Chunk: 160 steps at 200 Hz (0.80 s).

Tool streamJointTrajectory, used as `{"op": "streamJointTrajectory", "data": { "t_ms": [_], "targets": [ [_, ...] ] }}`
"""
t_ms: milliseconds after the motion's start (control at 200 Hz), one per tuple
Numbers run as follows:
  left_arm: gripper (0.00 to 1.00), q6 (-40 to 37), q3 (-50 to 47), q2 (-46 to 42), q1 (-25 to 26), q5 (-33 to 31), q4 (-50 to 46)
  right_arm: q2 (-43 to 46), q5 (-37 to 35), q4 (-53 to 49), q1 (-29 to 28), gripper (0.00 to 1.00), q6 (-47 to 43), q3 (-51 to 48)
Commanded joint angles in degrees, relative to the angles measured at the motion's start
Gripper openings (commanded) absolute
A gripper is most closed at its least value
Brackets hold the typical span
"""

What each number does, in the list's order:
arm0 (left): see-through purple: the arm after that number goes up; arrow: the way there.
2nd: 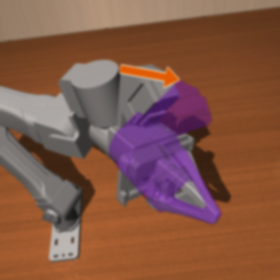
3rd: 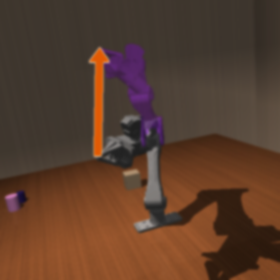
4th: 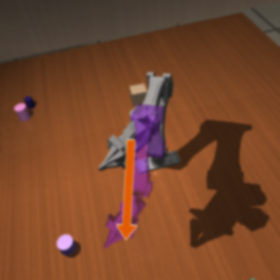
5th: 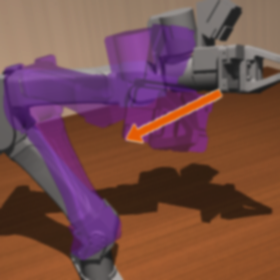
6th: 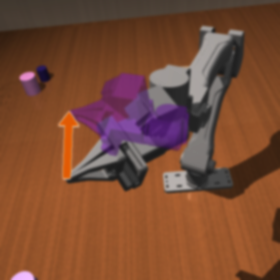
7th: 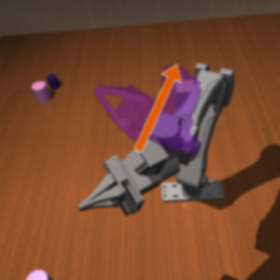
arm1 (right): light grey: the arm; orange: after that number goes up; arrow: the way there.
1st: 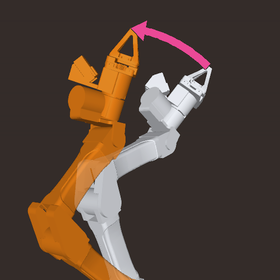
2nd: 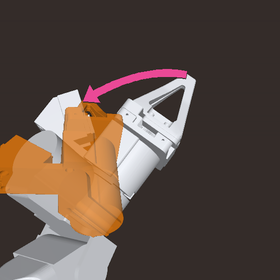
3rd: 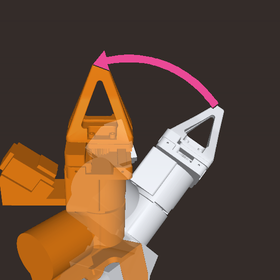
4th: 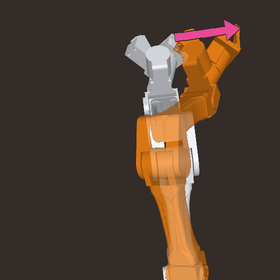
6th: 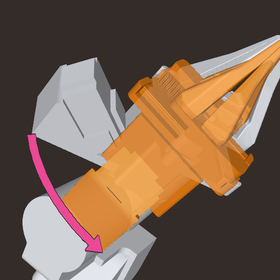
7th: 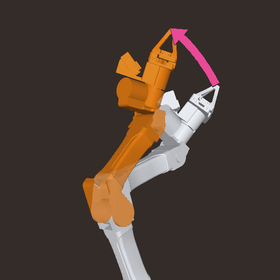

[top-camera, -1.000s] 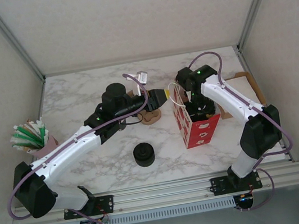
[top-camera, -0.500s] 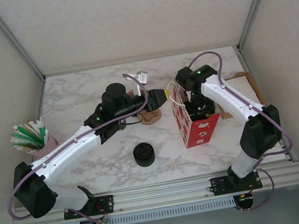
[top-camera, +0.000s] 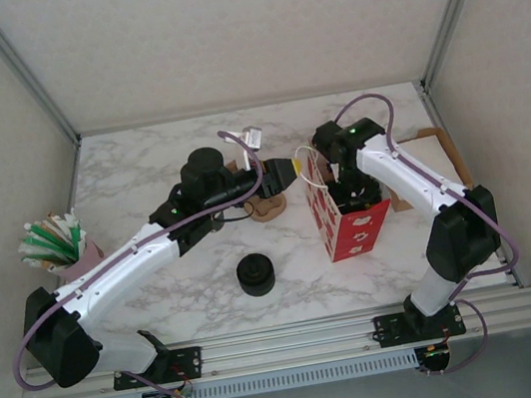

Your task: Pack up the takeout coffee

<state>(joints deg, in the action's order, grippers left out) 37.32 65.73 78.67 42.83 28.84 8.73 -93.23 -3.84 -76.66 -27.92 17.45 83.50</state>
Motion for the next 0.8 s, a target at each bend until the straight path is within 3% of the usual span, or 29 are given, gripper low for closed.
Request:
{"op": "streamJointTrajectory", "data": {
  "t_ms": [0, 796],
  "targets": [
    [0.53, -0.67, -0.34, -1.51, 0.5, -0.45, 0.94, -0.7, 0.96, 1.79, 0.76, 0.67, -0.65, -1.83],
    [0.55, -0.49, -0.13, -1.2, 0.59, -0.28, 0.99, 0.15, 1.37, 2.4, 0.99, 0.67, -0.59, -2.99]
  ]
}}
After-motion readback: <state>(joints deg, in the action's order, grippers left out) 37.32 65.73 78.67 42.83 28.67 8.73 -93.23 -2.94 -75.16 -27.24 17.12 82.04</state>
